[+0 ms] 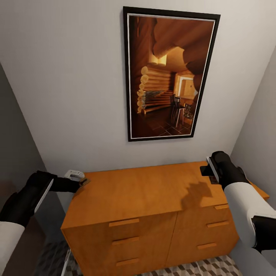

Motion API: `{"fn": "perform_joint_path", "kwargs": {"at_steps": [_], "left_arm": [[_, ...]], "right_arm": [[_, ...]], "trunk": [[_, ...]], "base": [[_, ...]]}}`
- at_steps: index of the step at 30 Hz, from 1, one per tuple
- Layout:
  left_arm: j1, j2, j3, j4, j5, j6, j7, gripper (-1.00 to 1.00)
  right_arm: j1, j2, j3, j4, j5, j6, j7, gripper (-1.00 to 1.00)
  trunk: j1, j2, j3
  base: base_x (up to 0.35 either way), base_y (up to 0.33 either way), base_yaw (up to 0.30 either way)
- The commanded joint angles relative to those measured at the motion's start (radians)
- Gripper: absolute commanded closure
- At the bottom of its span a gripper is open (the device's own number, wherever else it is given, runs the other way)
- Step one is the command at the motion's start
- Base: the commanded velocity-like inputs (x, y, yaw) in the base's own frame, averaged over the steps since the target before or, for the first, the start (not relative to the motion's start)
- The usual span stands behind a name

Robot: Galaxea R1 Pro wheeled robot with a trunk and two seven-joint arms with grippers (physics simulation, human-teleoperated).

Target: Take the four mousetraps from the cabinet in the bathroom and place them on the bathroom floor. Make sure all four end up on the same floor surface, and ensure that at least two of them are either under or directly next to the same bathroom sink.

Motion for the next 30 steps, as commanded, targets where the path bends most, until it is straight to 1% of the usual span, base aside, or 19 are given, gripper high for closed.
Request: {"fn": "perform_joint_path", "kwargs": {"at_steps": [1, 3, 4, 5, 6, 7, 8, 9, 10, 11, 12, 14, 18, 23, 27, 29, 30], "left_arm": [[-0.001, -0.003, 0.001, 0.001, -0.007, 0.004, -0.004, 1.00], [-0.001, -0.013, 0.019, 0.005, -0.006, 0.009, 0.006, 1.00], [-0.001, -0.023, 0.043, 0.006, -0.006, 0.012, 0.017, 1.00], [-0.001, -0.028, 0.058, 0.006, -0.007, 0.013, 0.025, 1.00], [-0.001, -0.040, 0.094, 0.005, -0.009, 0.015, 0.048, 1.00], [-0.001, -0.047, 0.113, 0.005, -0.011, 0.016, 0.063, 1.00], [-0.001, -0.062, 0.147, 0.003, -0.013, 0.017, 0.101, 1.00], [-0.001, -0.070, 0.160, 0.002, -0.014, 0.018, 0.123, 1.00], [-0.001, -0.084, 0.181, 0.000, -0.015, 0.019, 0.172, 1.00], [-0.001, -0.091, 0.188, 0.000, -0.016, 0.019, 0.196, 1.00], [-0.001, -0.103, 0.198, -0.001, -0.016, 0.020, 0.239, 1.00], [-0.001, -0.117, 0.207, -0.002, -0.015, 0.020, 0.284, 1.00], [-0.001, -0.130, 0.213, -0.004, -0.013, 0.021, 0.319, 1.00], [-0.001, -0.139, 0.217, -0.006, -0.010, 0.020, 0.330, 1.00], [-0.001, -0.146, 0.219, -0.014, -0.009, 0.020, 0.331, 1.00], [-0.001, -0.160, 0.221, -0.031, -0.009, 0.021, 0.332, 1.00], [-0.001, -0.171, 0.222, -0.043, -0.009, 0.021, 0.333, 1.00]], "right_arm": [[-0.001, 0.001, -0.002, -0.001, 0.009, 0.004, 0.009, 1.00], [-0.001, 0.002, -0.002, -0.002, 0.010, 0.004, 0.009, 1.00], [-0.001, 0.002, -0.002, -0.002, 0.011, 0.004, 0.009, 1.00], [-0.001, 0.003, -0.001, -0.002, 0.011, 0.004, 0.009, 1.00], [-0.001, 0.003, -0.001, -0.003, 0.011, 0.004, 0.009, 1.00], [-0.001, 0.004, -0.001, -0.003, 0.012, 0.004, 0.009, 1.00], [-0.001, 0.004, -0.001, -0.003, 0.012, 0.004, 0.009, 1.00], [-0.001, 0.004, -0.001, -0.003, 0.012, 0.004, 0.009, 1.00], [-0.001, 0.004, -0.001, -0.003, 0.012, 0.004, 0.009, 1.00], [-0.001, 0.004, -0.001, -0.003, 0.012, 0.004, 0.009, 1.00], [-0.001, 0.004, -0.001, -0.003, 0.012, 0.004, 0.009, 1.00], [-0.001, 0.005, -0.001, -0.003, 0.013, 0.004, 0.009, 1.00], [-0.001, 0.013, -0.001, -0.008, 0.014, 0.004, 0.009, 1.00], [-0.001, 0.029, -0.001, -0.016, 0.013, 0.004, 0.008, 1.00], [-0.001, 0.034, -0.002, -0.018, 0.009, 0.004, 0.006, 1.00], [-0.001, 0.035, -0.002, -0.018, 0.006, 0.004, 0.005, 1.00], [-0.001, 0.036, -0.002, -0.017, 0.005, 0.004, 0.005, 1.00]], "trunk": [[0.000, -0.001, -0.001], [0.000, -0.001, -0.001], [0.000, -0.001, -0.001], [0.000, -0.001, -0.001], [0.000, -0.001, -0.001], [0.000, -0.001, -0.001], [0.000, -0.001, -0.001], [0.000, -0.001, -0.001], [0.000, -0.001, -0.001], [0.000, -0.001, -0.001], [0.000, -0.001, -0.001], [0.000, -0.001, -0.001], [0.000, -0.001, -0.001], [0.000, -0.001, -0.001], [0.000, -0.001, -0.001], [0.000, -0.001, -0.001], [0.000, -0.001, -0.001]], "base": [[0.000, 0.000, 0.000], [0.000, 0.000, 0.000], [0.000, 0.000, 0.000], [0.000, 0.000, 0.000], [0.000, 0.000, 0.000], [0.000, 0.000, 0.000], [0.000, 0.000, 0.000], [0.000, 0.000, 0.000], [0.000, 0.000, 0.000], [0.000, 0.000, 0.000], [0.000, 0.000, 0.000], [0.000, 0.000, 0.000], [0.000, 0.000, 0.000], [0.000, 0.000, 0.000], [-0.002, 0.000, 0.000], [-0.073, 0.000, 0.000], [-0.165, 0.000, 0.000]]}}
